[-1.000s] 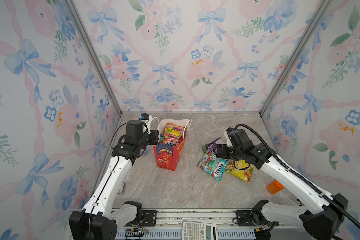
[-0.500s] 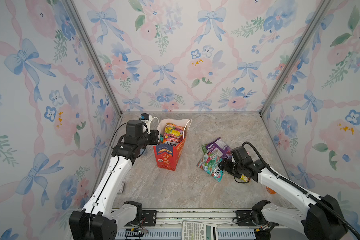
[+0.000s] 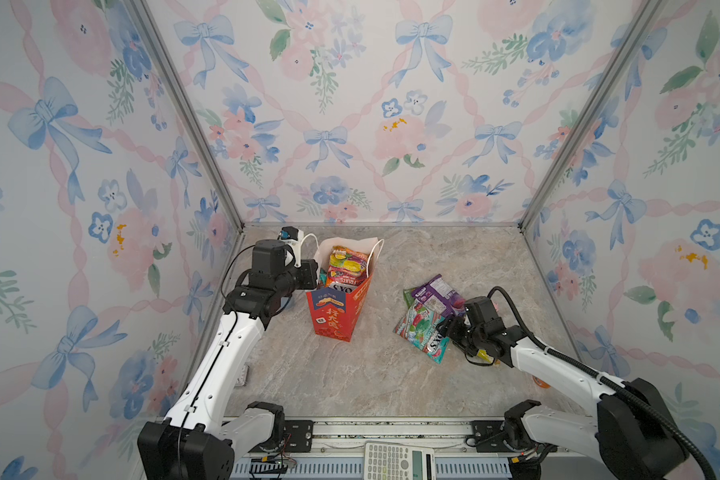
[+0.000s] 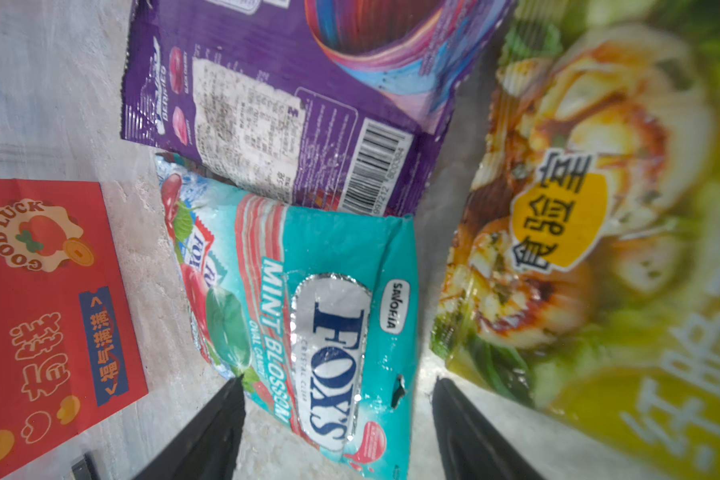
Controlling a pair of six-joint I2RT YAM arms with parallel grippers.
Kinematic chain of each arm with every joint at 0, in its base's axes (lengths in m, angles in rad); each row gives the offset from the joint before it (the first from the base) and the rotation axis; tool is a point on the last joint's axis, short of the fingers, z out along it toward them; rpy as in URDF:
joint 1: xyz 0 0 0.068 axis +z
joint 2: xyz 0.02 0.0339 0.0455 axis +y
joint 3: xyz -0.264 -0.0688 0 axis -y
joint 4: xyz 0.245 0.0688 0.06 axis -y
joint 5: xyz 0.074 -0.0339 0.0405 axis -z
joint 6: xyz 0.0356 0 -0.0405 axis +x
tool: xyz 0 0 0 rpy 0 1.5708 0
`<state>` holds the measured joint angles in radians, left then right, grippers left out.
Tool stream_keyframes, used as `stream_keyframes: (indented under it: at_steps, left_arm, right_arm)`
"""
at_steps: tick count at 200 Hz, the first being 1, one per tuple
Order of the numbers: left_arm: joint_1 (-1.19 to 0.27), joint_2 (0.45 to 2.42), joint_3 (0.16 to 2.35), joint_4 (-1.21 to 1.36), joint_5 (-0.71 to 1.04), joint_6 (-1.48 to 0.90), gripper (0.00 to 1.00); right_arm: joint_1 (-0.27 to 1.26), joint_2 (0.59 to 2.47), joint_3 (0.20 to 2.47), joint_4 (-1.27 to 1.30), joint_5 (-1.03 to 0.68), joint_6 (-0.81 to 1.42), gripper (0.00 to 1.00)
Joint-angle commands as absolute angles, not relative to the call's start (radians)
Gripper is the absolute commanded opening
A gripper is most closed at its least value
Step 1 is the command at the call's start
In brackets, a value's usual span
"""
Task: Place the snacks into the paper bag
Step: 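Lower the right gripper onto the teal Fox's Mint Blossom packet and grasp it, then lift the teal packet with the right gripper and carry it over the bag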
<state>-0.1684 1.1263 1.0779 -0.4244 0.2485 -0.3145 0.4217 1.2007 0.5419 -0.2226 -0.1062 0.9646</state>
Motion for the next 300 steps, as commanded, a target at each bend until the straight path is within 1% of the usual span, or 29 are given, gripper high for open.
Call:
stream_keyframes:
  at_steps: [1, 50, 88, 104, 127, 140, 172, 198, 237, 275, 292, 300]
  left_arm:
    - [-0.158, 1.094, 1.081, -0.375, 0.265, -0.304, 0.00]
    - [-0.159, 1.096, 1.086, -0.376, 0.266, -0.301, 0.00]
    - [-0.157, 1.095, 1.087, -0.376, 0.264, -0.301, 0.00]
    - [-0.158, 1.094, 1.087, -0.377, 0.263, -0.302, 0.00]
    - [-0.159, 1.091, 1.087, -0.377, 0.262, -0.303, 0.00]
    - [-0.158, 1.090, 1.087, -0.377, 0.263, -0.301, 0.00]
    - [-0.158, 1.091, 1.087, -0.377, 0.262, -0.302, 0.00]
    - [-0.158, 1.095, 1.089, -0.377, 0.264, -0.304, 0.00]
    - [-0.157, 1.095, 1.090, -0.377, 0.266, -0.304, 0.00]
    - [-0.158, 1.095, 1.088, -0.377, 0.268, -0.305, 0.00]
    - [-0.157, 1.094, 1.089, -0.377, 0.271, -0.305, 0.00]
    - [-0.158, 1.095, 1.088, -0.377, 0.271, -0.305, 0.00]
  right_arm:
    - [0.408, 1.234, 0.521, -0.177, -0.116, 0.990, 0.73]
    - [0.407, 1.291, 0.506, -0.121, -0.098, 1.006, 0.73]
    - [0.405, 1.362, 0.514, -0.066, -0.122, 1.012, 0.65]
    - [0.405, 1.385, 0.515, -0.044, -0.129, 1.016, 0.58]
    - [0.404, 1.388, 0.519, -0.032, -0.128, 1.018, 0.39]
    - [0.405, 1.377, 0.528, -0.051, -0.114, 1.009, 0.31]
    - [0.409, 1.304, 0.563, -0.144, -0.079, 0.966, 0.20]
    - [0.416, 1.236, 0.604, -0.235, -0.035, 0.923, 0.19]
    - [0.437, 1.187, 0.670, -0.319, -0.023, 0.877, 0.16]
    - [0.473, 1.174, 0.756, -0.389, -0.004, 0.816, 0.11]
    - [0.485, 1.175, 0.811, -0.430, -0.003, 0.773, 0.07]
    - [0.490, 1.177, 0.841, -0.454, -0.002, 0.749, 0.06]
